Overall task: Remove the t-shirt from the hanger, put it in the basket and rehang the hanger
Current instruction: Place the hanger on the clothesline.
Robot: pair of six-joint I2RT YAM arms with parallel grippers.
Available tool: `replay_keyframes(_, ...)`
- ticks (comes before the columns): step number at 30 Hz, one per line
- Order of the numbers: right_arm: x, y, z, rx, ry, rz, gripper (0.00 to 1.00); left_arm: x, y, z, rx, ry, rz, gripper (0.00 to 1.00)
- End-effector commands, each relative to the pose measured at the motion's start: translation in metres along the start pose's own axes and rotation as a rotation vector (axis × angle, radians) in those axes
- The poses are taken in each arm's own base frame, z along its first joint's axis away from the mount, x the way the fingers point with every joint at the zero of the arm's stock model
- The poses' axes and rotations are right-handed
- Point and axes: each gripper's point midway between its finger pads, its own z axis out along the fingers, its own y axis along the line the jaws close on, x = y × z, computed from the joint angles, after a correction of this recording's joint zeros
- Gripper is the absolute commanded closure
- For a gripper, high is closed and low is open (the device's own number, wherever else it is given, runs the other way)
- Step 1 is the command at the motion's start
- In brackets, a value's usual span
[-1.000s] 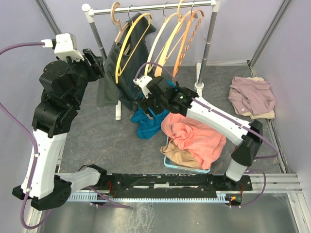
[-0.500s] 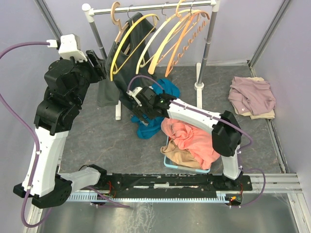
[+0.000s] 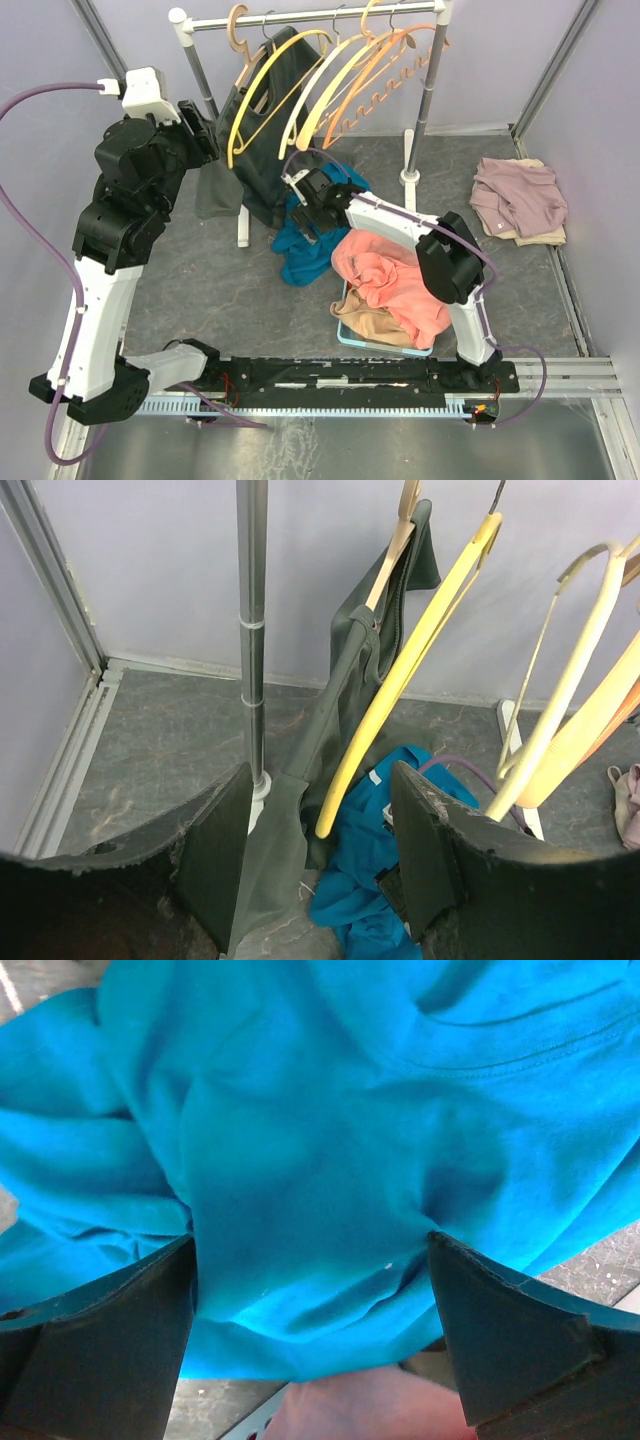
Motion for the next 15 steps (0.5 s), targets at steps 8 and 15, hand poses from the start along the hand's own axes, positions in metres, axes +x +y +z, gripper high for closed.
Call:
replay_keyframes(8, -0.014, -0.002, 0.029, -0.062, -0.031, 0.073, 0.00, -0.018, -0.009, 0.010, 0.003, -0.037, -0.024, 0.36)
replay_keyframes(15, 0.003, 0.009, 0.038, -0.117, 0.023, 0.089, 0.03, -0.020, -0.012, 0.012, 0.011, -0.039, -0.027, 0.36)
